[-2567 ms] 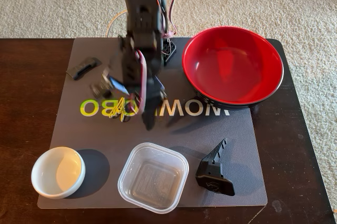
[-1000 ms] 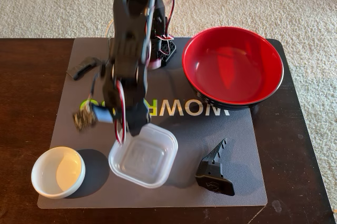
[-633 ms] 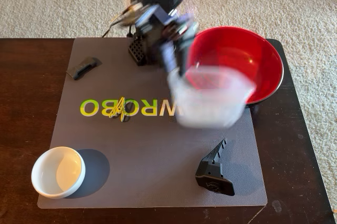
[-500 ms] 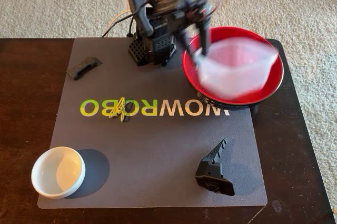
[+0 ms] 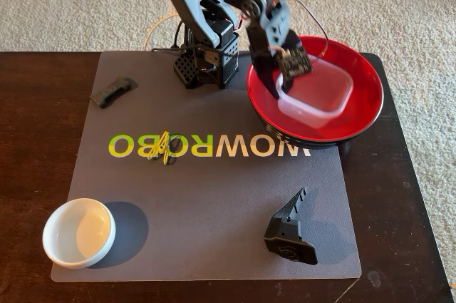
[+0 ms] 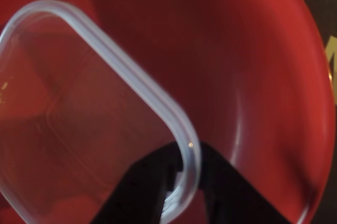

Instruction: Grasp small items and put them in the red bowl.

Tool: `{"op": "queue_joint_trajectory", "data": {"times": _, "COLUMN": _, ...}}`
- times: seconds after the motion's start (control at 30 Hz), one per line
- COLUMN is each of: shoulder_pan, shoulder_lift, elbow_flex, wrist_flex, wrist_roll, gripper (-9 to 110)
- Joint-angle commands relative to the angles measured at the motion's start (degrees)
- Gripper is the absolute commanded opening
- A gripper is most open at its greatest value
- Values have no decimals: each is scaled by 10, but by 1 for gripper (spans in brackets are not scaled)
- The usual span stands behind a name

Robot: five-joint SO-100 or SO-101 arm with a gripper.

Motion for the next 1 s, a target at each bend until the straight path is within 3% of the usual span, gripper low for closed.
{"op": "queue_joint_trajectory", "data": {"times": 0.0, "shoulder_pan": 1, "shoulder_lift": -44, "elbow_flex": -2, "wrist_flex": -38, "wrist_roll": 1, "gripper": 0}}
{"op": "queue_joint_trajectory", "data": {"times": 0.07, "shoulder_pan": -7, "shoulder_lift": -33, "elbow_flex": 1, "wrist_flex": -39, "wrist_roll": -18, "gripper": 0}}
{"op": "queue_joint_trajectory", "data": {"times": 0.23, "shoulder_pan": -10, "shoulder_lift": 90, "elbow_flex": 5, "wrist_flex": 8, "wrist_roll": -22, "gripper": 26}}
{"op": "queue_joint_trajectory", "data": {"times": 0.53, "shoulder_pan": 40, "shoulder_lift": 159, "elbow_flex": -46, "wrist_flex": 65, "wrist_roll": -54, "gripper": 44}}
{"op": "queue_joint_trajectory", "data": {"times": 0.77, "shoulder_pan": 264, "shoulder_lift": -33, "elbow_flex": -229, "wrist_flex": -31, "wrist_roll": -157, "gripper": 47}}
{"op": "queue_joint_trajectory", "data": {"times": 0.97, "shoulder_pan": 358, "shoulder_lift": -265, "elbow_flex": -358, "wrist_flex": -83, "wrist_roll": -104, "gripper": 44}}
